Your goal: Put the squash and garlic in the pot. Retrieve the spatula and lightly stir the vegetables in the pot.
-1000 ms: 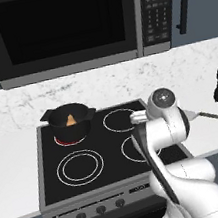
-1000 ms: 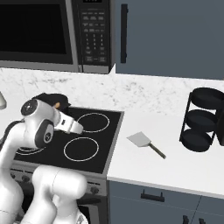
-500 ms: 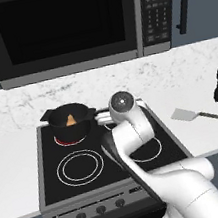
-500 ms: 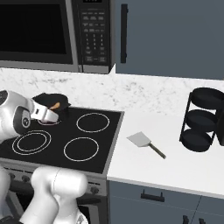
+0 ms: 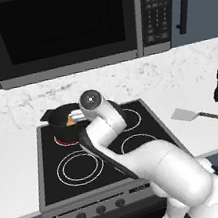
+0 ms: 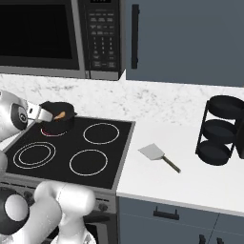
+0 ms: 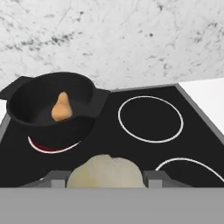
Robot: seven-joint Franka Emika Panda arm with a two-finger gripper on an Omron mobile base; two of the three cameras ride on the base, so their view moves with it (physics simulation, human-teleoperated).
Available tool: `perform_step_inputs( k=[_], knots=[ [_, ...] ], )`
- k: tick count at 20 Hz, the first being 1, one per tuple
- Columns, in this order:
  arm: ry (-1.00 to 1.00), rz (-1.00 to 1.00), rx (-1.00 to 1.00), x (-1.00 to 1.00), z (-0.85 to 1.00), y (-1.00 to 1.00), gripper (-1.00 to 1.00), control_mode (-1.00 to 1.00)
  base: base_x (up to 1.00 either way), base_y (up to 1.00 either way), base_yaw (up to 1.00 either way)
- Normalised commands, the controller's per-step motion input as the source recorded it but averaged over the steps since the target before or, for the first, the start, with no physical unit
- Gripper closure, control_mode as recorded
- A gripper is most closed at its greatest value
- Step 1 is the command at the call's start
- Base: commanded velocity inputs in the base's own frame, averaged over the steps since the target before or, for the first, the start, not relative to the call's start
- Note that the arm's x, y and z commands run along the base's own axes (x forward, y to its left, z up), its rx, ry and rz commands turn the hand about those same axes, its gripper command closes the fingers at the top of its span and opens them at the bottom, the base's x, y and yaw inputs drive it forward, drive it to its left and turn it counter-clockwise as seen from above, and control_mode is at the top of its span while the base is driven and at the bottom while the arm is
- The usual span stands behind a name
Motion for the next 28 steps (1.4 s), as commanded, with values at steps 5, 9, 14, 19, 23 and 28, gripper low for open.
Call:
perform_step_inputs(
  k=[5,9,14,19,23,28],
  knots=[
    [-0.01,0.0,-0.02,0.67,0.04,0.5,1.0,-1.0,0.0,0.0,0.0],
    [-0.02,0.0,-0.07,0.7,-0.02,0.41,1.0,-1.0,0.0,0.0,0.0],
    [0.0,0.0,-0.09,0.68,-0.36,0.29,1.0,-1.0,0.0,0.0,0.0],
    [0.03,0.0,-0.07,0.69,-0.54,0.23,1.0,-1.0,0.0,0.0,0.0],
    [0.06,0.0,-0.03,0.71,-0.42,0.19,1.0,-1.0,0.0,0.0,0.0],
    [0.06,0.0,-0.02,0.65,-0.41,0.25,1.0,-1.0,0.0,0.0,0.0]
  ],
)
